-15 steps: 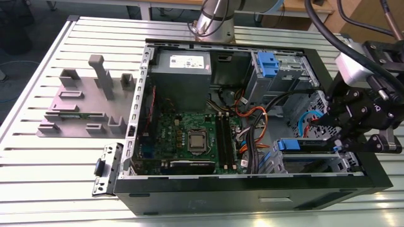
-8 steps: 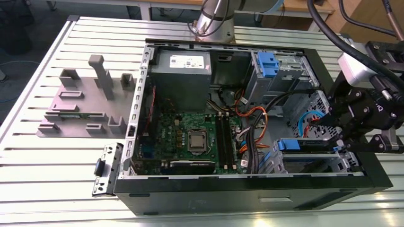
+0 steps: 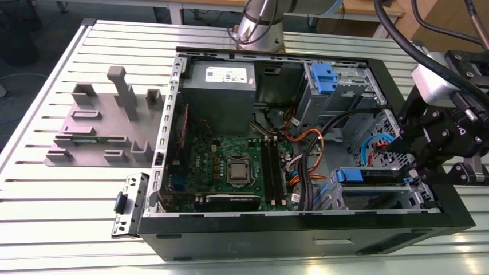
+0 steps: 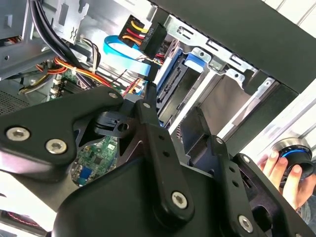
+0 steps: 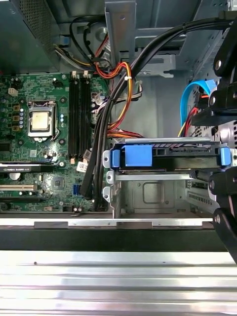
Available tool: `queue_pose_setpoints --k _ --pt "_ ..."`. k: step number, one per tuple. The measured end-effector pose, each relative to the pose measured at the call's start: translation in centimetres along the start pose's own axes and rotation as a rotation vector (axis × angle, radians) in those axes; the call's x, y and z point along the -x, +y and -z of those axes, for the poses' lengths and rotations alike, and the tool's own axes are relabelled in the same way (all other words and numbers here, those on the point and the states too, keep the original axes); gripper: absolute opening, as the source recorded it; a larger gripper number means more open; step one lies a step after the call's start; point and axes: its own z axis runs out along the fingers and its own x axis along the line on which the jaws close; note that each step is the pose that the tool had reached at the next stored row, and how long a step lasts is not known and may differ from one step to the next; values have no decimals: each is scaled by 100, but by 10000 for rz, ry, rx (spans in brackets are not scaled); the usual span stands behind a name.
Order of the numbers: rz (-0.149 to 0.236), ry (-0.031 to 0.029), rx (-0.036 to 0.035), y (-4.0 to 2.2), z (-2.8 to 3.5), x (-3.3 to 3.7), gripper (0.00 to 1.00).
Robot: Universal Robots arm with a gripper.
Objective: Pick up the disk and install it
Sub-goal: 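Insert the first disk wire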
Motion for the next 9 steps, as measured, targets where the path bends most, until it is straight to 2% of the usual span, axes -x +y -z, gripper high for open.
queue_pose_setpoints --k 9 --pt "1 0 0 -25 0 1 47"
